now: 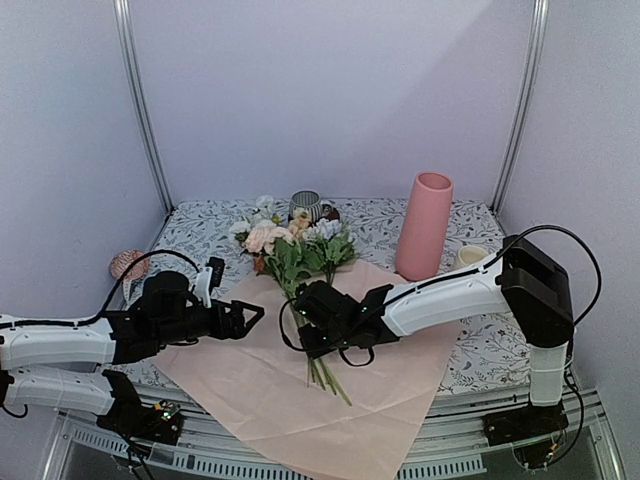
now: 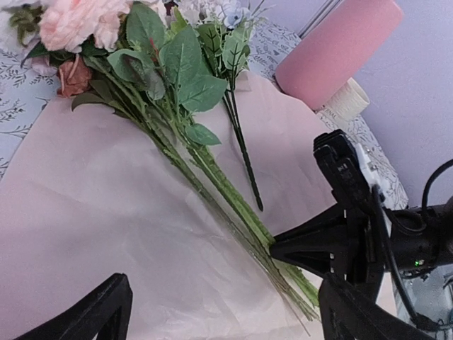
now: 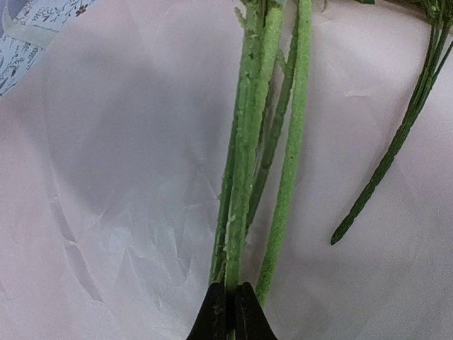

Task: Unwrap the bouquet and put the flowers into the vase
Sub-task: Pick up the fake flower from the flattened wrapping paper, then pass from the right arm to the left

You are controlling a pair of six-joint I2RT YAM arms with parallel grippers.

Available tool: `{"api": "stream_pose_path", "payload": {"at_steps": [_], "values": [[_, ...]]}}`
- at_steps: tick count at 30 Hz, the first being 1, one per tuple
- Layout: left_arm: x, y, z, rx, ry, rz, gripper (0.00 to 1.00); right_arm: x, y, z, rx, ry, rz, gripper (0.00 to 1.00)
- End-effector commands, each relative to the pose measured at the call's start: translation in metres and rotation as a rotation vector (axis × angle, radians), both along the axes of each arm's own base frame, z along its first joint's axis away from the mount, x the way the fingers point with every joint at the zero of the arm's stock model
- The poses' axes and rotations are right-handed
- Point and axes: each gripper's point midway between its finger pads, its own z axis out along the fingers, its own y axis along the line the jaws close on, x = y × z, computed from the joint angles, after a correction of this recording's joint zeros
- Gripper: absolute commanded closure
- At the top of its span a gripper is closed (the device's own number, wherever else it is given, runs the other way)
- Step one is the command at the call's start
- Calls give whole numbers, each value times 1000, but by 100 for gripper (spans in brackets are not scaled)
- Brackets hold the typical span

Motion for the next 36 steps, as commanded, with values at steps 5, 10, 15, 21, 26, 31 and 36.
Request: {"api": "stream_pose_path", "payload": {"at_steps": [5,10,15,21,26,31,36], "values": [[9,0,23,22,-58,1,6,17,4,45,76,-90,-46,97],[9,-3,28,-7,-72,-10,6,23,0,77,172,-147,-94,96],[9,-5,27,-16,-70,-16,6,22,4,86,217,-143,-90,94],[6,-13,26,-62,-52,-45,7,22,4,91,271,-153,-102,96],[-1,-22,42,-158,-82,-97,8,16,3,106,340,-172,-62,96],[-10,-28,68,-301,-148,-144,11,2,8,125,441,-195,43,96],[-5,-28,88,-384,-183,-117,16,-17,14,141,548,-203,160,97]]}}
